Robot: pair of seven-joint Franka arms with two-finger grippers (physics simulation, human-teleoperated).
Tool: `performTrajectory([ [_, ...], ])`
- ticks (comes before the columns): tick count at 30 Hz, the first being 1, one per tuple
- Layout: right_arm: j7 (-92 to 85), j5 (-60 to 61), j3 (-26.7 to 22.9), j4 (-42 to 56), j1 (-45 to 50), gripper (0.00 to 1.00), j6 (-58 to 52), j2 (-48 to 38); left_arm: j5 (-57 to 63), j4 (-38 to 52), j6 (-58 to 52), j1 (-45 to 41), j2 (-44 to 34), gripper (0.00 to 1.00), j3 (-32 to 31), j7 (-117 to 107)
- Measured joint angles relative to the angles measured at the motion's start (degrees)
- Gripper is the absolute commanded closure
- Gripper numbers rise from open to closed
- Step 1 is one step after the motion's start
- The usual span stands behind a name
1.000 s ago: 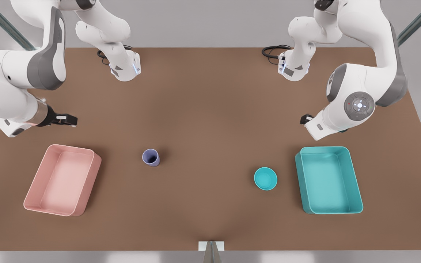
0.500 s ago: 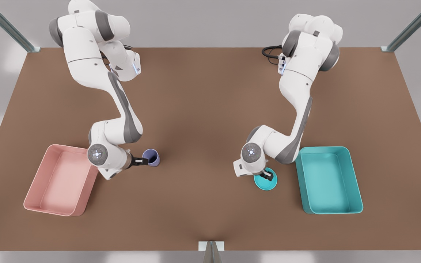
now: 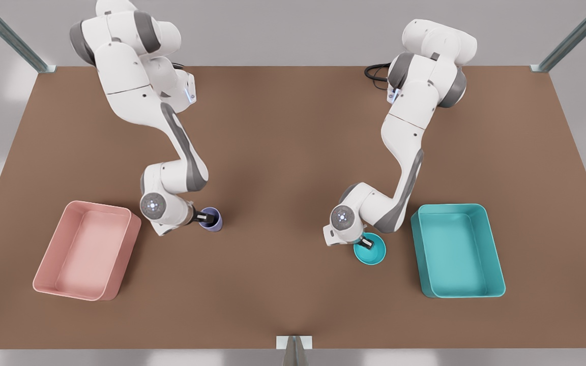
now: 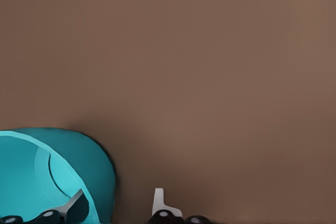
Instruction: Put the bowls and cups in different boxes
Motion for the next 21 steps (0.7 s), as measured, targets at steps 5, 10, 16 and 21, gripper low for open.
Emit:
performTrajectory([
  [5,1.2,0.2,0.1,0.6,-0.1,0.61,0.8,1.3,0.2,0.1,-0.1,-0.1,-0.5,0.79,0.0,-1.7],
  [10,0.9,1.3,0.1,2.4,-0.1,0.79,1.0,1.9,0.3,2.4,-6.3,0.2,-5.0,0.79,0.5,-2.8],
  [16,0.3,0.6,-0.2,4.6,-2.6,0.79,-0.5,-3.5,0.0,0.0,-17.3,14.9,-14.7,0.79,2.0,-2.1],
  [21,-8.4,-3.5,-6.9,13.1,-12.6,0.79,-6.1,-6.8,0.0,-12.0,-11.7,21.0,-15.1,0.79,4.7,-0.3],
])
